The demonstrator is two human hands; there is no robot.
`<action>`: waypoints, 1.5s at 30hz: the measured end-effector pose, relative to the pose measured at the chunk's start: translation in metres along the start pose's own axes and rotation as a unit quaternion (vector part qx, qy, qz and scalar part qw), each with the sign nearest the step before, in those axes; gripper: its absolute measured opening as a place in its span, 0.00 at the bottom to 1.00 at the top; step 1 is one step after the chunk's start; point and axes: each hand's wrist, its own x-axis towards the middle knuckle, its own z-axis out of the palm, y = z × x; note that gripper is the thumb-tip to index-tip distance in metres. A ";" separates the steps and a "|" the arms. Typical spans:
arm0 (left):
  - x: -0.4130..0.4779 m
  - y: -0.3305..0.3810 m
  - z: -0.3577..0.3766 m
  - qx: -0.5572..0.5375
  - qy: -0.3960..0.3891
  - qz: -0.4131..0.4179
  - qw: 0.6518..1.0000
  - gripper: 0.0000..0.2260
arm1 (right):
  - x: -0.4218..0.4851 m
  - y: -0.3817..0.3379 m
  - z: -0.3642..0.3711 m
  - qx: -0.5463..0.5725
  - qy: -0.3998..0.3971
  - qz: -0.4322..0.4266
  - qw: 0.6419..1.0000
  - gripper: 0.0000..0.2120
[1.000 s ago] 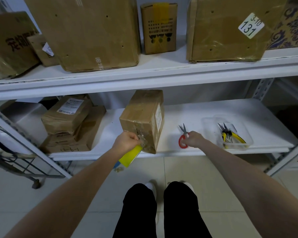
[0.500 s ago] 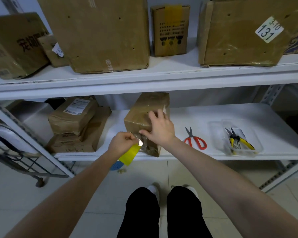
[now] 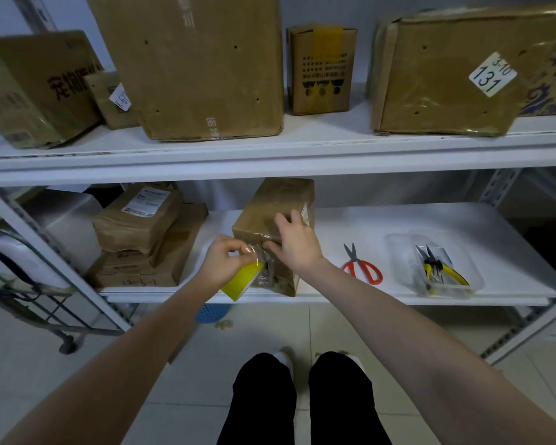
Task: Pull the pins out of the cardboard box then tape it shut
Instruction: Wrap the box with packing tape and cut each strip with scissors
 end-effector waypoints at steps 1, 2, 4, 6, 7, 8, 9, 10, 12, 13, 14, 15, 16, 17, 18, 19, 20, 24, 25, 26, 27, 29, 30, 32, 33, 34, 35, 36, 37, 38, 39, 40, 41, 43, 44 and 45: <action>-0.001 0.001 -0.001 0.002 0.015 0.005 1.000 0.10 | -0.002 0.002 0.002 0.022 0.004 -0.003 1.000 0.21; -0.001 0.002 -0.002 -0.003 0.032 0.010 0.999 0.10 | -0.005 0.006 0.006 0.056 0.008 -0.004 0.998 0.22; 0.001 0.000 -0.003 -0.026 0.046 0.014 0.999 0.11 | -0.014 0.018 0.018 0.164 -0.001 0.027 0.986 0.31; 0.006 -0.003 -0.004 -0.038 0.040 0.022 0.998 0.11 | -0.024 0.027 0.026 0.313 -0.019 0.084 0.946 0.41; 0.009 -0.004 -0.005 -0.033 0.030 0.019 0.999 0.12 | -0.028 0.030 0.031 0.368 -0.050 0.102 0.923 0.42; 0.013 -0.005 -0.004 -0.028 0.021 0.010 0.999 0.12 | -0.031 0.030 0.033 0.395 -0.098 0.103 0.907 0.39; 0.016 -0.006 -0.003 -0.017 0.016 0.003 1.000 0.11 | -0.033 0.031 0.036 0.401 -0.146 0.095 0.899 0.36; 0.018 -0.005 -0.002 -0.010 0.019 -0.003 1.000 0.11 | -0.034 0.031 0.038 0.398 -0.174 0.088 0.896 0.33; 0.022 -0.003 -0.002 0.008 0.032 -0.012 0.999 0.11 | -0.030 0.032 0.042 0.399 -0.157 0.106 0.897 0.27; 0.023 -0.002 -0.003 0.021 0.039 -0.017 0.999 0.12 | -0.025 0.034 0.043 0.391 -0.135 0.125 0.902 0.23; 0.024 -0.001 -0.005 0.032 0.041 -0.021 0.998 0.12 | -0.020 0.036 0.041 0.372 -0.117 0.147 0.909 0.19; 0.024 -0.001 -0.008 0.047 0.042 -0.025 0.998 0.13 | -0.013 0.038 0.039 0.354 -0.099 0.169 0.915 0.16; 0.026 -0.002 -0.010 0.059 0.042 -0.025 0.997 0.14 | -0.005 0.041 0.037 0.335 -0.078 0.193 0.919 0.14; 0.028 -0.005 -0.012 0.069 0.041 -0.022 0.997 0.16 | 0.003 0.044 0.035 0.318 -0.055 0.218 0.921 0.13; 0.030 -0.010 -0.013 0.071 0.043 -0.018 0.996 0.18 | 0.011 0.047 0.033 0.308 -0.035 0.243 0.919 0.13; 0.030 -0.013 -0.014 0.068 0.046 -0.016 0.997 0.18 | 0.018 0.051 0.031 0.304 -0.023 0.268 0.914 0.17; 0.030 -0.015 -0.014 0.065 0.046 -0.018 0.997 0.16 | 0.024 0.054 0.029 0.308 -0.022 0.294 0.905 0.23; 0.033 -0.019 -0.015 0.065 0.043 -0.010 0.997 0.13 | 0.037 0.057 0.028 0.341 -0.036 0.313 0.886 0.29; 0.033 -0.019 -0.015 0.071 0.049 -0.008 0.996 0.12 | 0.036 0.051 0.030 0.352 -0.040 0.294 0.888 0.23; 0.033 -0.018 -0.013 0.087 0.058 -0.005 0.995 0.12 | 0.035 0.044 0.034 0.361 -0.044 0.277 0.889 0.18; 0.033 -0.019 -0.011 0.110 0.067 0.001 0.992 0.13 | 0.034 0.035 0.038 0.373 -0.049 0.266 0.888 0.16; 0.031 -0.020 -0.007 0.158 0.080 0.020 0.984 0.15 | 0.034 0.019 0.040 0.396 -0.057 0.267 0.877 0.21; 0.030 -0.021 -0.004 0.167 0.082 0.029 0.982 0.15 | 0.034 0.013 0.037 0.388 -0.056 0.265 0.881 0.22; 0.032 -0.022 0.000 0.167 0.081 0.043 0.982 0.13 | 0.032 0.006 0.029 0.345 -0.036 0.247 0.905 0.21; 0.032 -0.023 0.002 0.159 0.085 0.047 0.983 0.11 | 0.030 0.004 0.024 0.330 -0.025 0.242 0.912 0.20; 0.032 -0.021 0.005 0.142 0.091 0.052 0.984 0.10 | 0.027 0.003 0.022 0.320 -0.020 0.246 0.915 0.20; 0.031 -0.020 0.007 0.114 0.093 0.050 0.988 0.09 | 0.024 0.002 0.020 0.309 -0.020 0.257 0.916 0.21; 0.028 -0.016 0.009 0.088 0.091 0.044 0.991 0.10 | 0.022 0.001 0.019 0.300 -0.025 0.272 0.914 0.21; 0.026 -0.013 0.011 0.070 0.087 0.039 0.993 0.10 | 0.021 -0.001 0.016 0.294 -0.034 0.289 0.911 0.22; 0.024 -0.011 0.012 0.066 0.085 0.043 0.993 0.09 | 0.021 -0.002 0.012 0.294 -0.041 0.303 0.906 0.21; 0.022 -0.009 0.013 0.065 0.083 0.049 0.993 0.07 | 0.022 -0.003 0.008 0.296 -0.045 0.311 0.902 0.20; 0.021 -0.006 0.014 0.060 0.079 0.060 0.993 0.06 | 0.024 -0.003 0.004 0.301 -0.047 0.319 0.897 0.18; 0.020 -0.004 0.014 0.049 0.074 0.071 0.994 0.05 | 0.025 -0.001 0.001 0.302 -0.047 0.325 0.895 0.17; 0.013 0.001 0.015 0.017 0.064 0.103 0.992 0.06 | 0.023 0.004 -0.008 0.297 -0.044 0.332 0.894 0.14; 0.010 0.004 0.017 -0.001 0.062 0.117 0.991 0.06 | 0.024 0.011 -0.010 0.294 -0.042 0.338 0.893 0.13; 0.007 0.007 0.020 -0.025 0.057 0.129 0.990 0.06 | 0.023 0.018 -0.014 0.289 -0.036 0.346 0.892 0.12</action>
